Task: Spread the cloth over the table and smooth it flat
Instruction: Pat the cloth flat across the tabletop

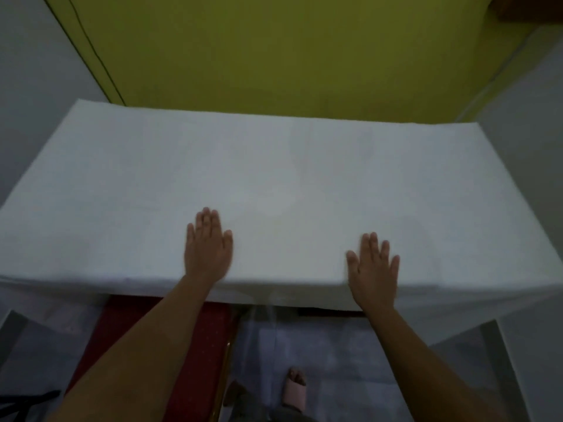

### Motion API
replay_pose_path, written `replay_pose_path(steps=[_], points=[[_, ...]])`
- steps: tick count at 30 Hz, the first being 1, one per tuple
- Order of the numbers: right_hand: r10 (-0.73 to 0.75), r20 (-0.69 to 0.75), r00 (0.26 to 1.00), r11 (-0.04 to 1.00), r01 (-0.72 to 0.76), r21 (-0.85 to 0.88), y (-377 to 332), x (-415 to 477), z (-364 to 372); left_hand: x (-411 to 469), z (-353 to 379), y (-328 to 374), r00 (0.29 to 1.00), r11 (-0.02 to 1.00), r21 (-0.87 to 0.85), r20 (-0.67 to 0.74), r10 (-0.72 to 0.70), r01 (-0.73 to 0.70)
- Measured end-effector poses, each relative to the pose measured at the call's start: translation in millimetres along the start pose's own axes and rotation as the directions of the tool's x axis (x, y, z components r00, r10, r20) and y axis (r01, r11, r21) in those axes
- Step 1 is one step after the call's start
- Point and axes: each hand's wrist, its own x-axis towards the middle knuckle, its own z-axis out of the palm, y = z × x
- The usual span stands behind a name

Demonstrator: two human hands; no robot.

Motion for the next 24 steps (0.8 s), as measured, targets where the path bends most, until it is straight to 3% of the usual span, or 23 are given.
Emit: replay_pose_path(steps=[6, 9, 12, 17, 24], points=[[0.194, -0.02, 0.981, 0.98, -0.193, 0.047, 69, -39, -12, -19, -5, 21, 0.999, 0.996, 0.087, 0.026, -0.036, 0.034], [0.238, -0.005, 0.971, 0.969, -0.237, 0.076, 74, -49, -17, -51, -1, 48, 0.996, 0.993, 0.076, 0.021, 0.091, -0.092], [0.225, 0.009, 0.974, 0.971, -0.225, 0.087, 59, -48, -25, -79, 3, 53, 0.997, 0.996, 0.078, 0.071, 0.033, -0.039], [-0.085, 0.002, 0.996, 0.996, 0.085, -0.006, 0, -29, -44, -83, -8, 41, 0.982, 0.981, 0.189, 0.172, -0.081, 0.048], [-0.5, 0.036, 0.865, 0.866, 0.501, -0.01, -100, 23, -100, -35, -98, 22, 0.986, 0.977, 0.145, 0.031, -0.164, 0.158]])
